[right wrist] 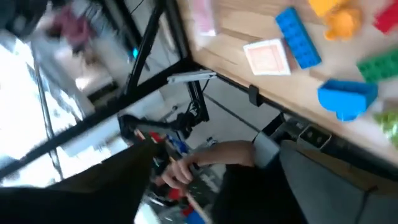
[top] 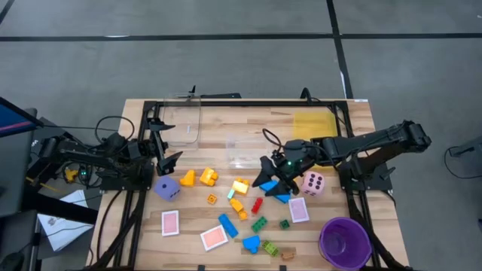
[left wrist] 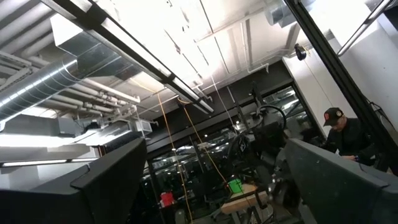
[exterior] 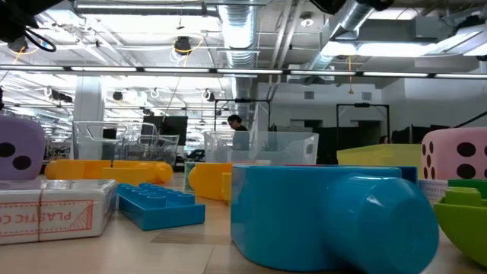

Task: Pick & Place Toys
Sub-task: Put the pink die into the top transparent bin

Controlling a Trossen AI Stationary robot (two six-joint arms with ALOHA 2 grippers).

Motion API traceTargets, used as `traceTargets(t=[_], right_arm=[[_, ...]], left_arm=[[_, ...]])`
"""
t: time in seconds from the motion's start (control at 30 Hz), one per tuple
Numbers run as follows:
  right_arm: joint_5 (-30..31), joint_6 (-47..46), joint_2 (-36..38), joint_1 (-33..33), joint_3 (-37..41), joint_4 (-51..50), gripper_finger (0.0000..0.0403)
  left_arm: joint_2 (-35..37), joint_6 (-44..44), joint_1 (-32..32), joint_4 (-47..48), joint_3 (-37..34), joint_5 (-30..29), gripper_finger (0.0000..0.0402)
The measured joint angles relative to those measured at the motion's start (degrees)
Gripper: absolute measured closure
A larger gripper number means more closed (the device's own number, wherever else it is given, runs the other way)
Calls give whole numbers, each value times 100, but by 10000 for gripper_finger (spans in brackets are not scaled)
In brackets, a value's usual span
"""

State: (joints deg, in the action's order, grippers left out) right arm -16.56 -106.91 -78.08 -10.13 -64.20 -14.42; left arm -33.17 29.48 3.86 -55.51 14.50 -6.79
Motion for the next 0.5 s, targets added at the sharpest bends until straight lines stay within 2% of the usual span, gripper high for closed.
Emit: traceTargets(t=[0.1,0.5], right_arm=[[-171,721,0,-12,0,338,12],[-313,1075,2,-229,0,1090,4]], left_arm=[[1,0,0,-2,0,0,24],[1,2,0,-3,0,0,24]])
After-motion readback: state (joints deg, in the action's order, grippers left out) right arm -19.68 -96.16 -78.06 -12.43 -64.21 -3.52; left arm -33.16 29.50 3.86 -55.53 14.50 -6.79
